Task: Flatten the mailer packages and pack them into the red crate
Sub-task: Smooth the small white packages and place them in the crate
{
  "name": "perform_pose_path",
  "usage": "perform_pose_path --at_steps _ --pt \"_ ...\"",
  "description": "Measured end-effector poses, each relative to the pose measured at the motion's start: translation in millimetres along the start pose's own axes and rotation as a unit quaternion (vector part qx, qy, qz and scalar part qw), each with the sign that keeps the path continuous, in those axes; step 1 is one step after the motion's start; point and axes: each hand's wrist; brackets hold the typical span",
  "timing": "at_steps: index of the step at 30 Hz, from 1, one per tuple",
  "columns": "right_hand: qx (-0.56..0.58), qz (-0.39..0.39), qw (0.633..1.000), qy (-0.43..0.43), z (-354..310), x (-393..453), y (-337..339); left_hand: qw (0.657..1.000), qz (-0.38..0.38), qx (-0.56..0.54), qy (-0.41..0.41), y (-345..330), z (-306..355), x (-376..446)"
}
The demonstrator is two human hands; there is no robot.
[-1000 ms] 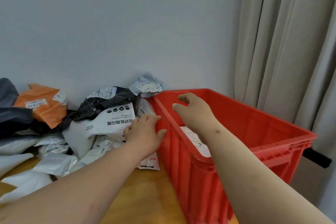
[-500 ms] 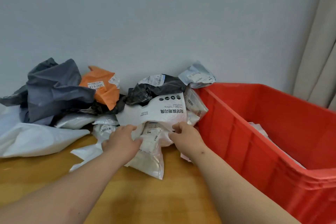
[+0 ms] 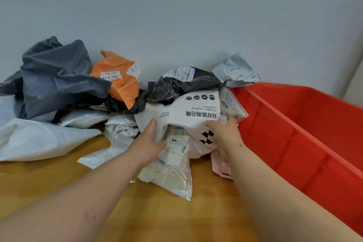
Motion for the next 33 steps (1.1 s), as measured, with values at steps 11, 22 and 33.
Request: perform_pose_path --at_steps 11,22,33 --pt "0.288 -0.200 0.934 -0.066 -1.3 -40.6 17.2 0.988 0.082 -0.133 -0.022 27.2 4.6 -25.5" --pt "0.361 -0.271 0.883 -0.132 17.7 -101.5 90.5 0.943 0.093 -0.304 0.099 66.7 10.3 -89.4" --pt "0.052 -0.047 0.994 -0.087 109.4 -125.7 88.3 0.955 0.207 -0.206 0.041 58.8 -61.8 -165.3"
Point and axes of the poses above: each hand's wrist, its own x-axis towards the middle knuckle, its own y-axis out of the back of the hand, z = x × y, and after that the axes turned 11 degrees about z, right-handed
